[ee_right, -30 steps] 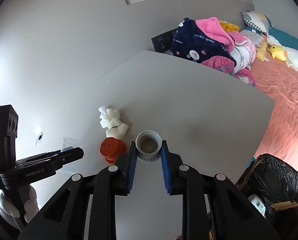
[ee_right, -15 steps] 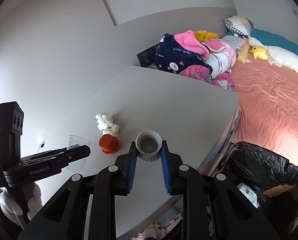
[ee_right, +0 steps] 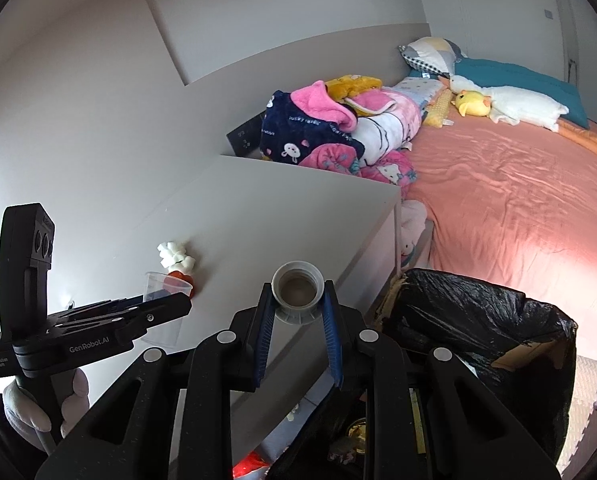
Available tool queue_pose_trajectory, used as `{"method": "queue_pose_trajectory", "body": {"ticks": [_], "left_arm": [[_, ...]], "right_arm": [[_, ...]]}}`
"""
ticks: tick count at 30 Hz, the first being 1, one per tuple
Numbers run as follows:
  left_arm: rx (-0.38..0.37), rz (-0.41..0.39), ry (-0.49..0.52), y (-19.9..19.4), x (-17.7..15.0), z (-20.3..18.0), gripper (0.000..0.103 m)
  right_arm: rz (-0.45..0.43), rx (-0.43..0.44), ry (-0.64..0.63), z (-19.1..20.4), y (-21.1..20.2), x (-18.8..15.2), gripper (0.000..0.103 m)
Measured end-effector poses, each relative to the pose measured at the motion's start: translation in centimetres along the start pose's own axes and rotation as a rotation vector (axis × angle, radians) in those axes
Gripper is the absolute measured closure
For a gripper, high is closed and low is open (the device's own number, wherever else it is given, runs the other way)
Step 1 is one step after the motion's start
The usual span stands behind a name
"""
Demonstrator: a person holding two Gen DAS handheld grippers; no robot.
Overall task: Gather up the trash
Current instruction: 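Carry the measuring cup and white cap over the black trash bag, then open both tools to drop the cup and cap into the bag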
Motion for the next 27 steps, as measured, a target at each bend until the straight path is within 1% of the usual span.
{"method": "queue_pose_trajectory", "body": {"ticks": [17, 27], "left_arm": [[-0.086, 0.017, 0.11, 2.4, 2.2, -5.8, 0.063], [-0.147, 0.029, 0.179, 3.7, 2.8, -9.2, 0.062]], "right_arm": [[-0.073, -0.069, 0.085, -5.5, -4.0, 0.8, 0.078], [-0.12, -0.114, 0.138, -8.6, -6.3, 1.0, 0.078]]}}
Point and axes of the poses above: each gripper's, at about its wrist camera, not at the fingertips, and y roughly the way its jaws point, z to its left, x to its top, the point moved 6 cm from there along y, roughly the way its jaws point, and after that the axes turned 15 degrees about y, right-handed, at the moved point
